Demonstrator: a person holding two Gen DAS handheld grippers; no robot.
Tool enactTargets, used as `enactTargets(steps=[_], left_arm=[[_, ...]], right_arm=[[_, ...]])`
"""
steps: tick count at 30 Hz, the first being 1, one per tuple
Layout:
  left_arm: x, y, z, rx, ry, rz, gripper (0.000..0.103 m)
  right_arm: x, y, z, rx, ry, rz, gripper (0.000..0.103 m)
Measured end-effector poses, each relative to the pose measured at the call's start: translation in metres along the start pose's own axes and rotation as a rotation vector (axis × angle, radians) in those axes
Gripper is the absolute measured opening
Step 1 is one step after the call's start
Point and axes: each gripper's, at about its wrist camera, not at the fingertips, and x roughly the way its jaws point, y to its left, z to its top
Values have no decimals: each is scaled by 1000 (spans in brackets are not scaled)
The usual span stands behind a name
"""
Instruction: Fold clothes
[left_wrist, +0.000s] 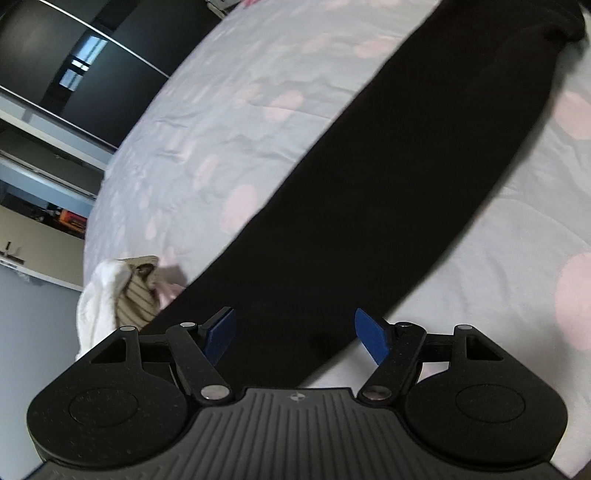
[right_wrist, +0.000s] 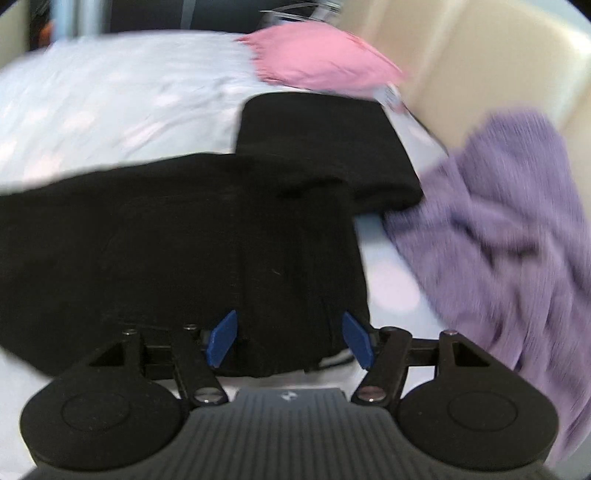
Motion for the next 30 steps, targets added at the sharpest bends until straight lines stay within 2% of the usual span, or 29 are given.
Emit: enactTargets(steps=[7, 11, 15, 19, 27, 29, 30], left_arm=[[11, -2, 10, -78, 37, -36, 71], [19, -4, 11, -116, 56, -82, 71], [28, -10, 10, -87, 76, -83, 71], [36, -11, 11, -79, 94, -94, 71], [51, -12, 17, -57, 109, -107, 71], [52, -13, 18, -45, 110, -107, 71], [51, -13, 18, -42, 110, -104, 71]], right_arm=[[10, -67, -10, 412, 30, 118, 78], [36, -85, -23, 633, 95, 210, 78], [60, -92, -33, 766, 122, 272, 78], [82, -90, -31, 832, 119, 342, 77], [107, -77, -16, 793, 120, 331, 78], [101, -71, -8, 775, 97, 302, 65], [94, -70, -5, 788, 73, 291, 48]])
